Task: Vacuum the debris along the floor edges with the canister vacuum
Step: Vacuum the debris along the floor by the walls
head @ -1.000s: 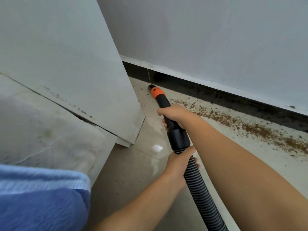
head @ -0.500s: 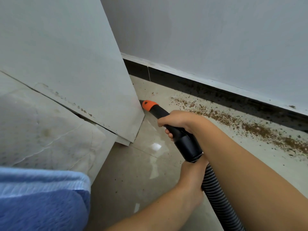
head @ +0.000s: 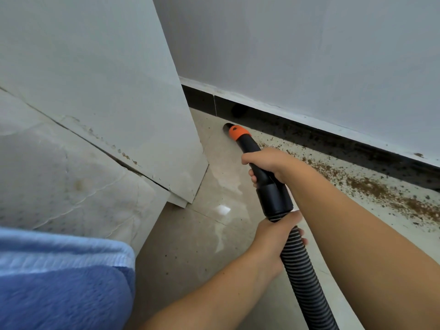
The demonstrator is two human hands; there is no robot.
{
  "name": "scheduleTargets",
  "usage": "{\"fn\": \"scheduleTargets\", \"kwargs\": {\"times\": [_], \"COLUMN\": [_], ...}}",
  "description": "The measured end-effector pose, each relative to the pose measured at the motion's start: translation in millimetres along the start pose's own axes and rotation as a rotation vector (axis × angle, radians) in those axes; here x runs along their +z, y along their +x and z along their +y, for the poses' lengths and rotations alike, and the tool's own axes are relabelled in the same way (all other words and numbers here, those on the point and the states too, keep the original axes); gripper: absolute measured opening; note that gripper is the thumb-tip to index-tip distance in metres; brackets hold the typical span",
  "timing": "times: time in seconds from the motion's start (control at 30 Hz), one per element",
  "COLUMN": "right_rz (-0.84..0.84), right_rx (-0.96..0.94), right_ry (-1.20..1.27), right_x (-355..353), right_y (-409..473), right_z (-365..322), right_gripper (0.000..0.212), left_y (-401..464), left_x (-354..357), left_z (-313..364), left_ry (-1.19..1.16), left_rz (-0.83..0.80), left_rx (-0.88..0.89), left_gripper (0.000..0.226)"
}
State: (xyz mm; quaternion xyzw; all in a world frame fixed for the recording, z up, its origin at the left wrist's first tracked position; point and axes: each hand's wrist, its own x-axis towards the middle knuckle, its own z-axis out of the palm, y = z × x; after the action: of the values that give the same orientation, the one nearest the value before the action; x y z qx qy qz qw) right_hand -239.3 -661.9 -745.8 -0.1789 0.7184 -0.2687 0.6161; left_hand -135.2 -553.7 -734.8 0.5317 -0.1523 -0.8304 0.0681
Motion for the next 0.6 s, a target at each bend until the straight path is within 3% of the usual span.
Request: {"fn": "scheduleTargets", "kwargs": {"times": [0.47, 0.6], "right_rz": [-0.156, -0.018], "right_rx": [-0.027, -0.063], "right_ry": [-0.106, -0.015], "right_x": [40.3, 38.6], "right_y": [25.9, 24.0], "right_z": [-39.3, -24.5], "right_gripper": [0.017, 0.017], "left_y": [24.8, 21.9], "left_x": [-21.3, -26.3], "left_z": [34.3, 25.6], "left_ry": [-0.103, -0.080], "left_rz": [0.121, 0.116], "left_rx": [0.048, 0.048], "left_gripper": [0.010, 0.011]}}
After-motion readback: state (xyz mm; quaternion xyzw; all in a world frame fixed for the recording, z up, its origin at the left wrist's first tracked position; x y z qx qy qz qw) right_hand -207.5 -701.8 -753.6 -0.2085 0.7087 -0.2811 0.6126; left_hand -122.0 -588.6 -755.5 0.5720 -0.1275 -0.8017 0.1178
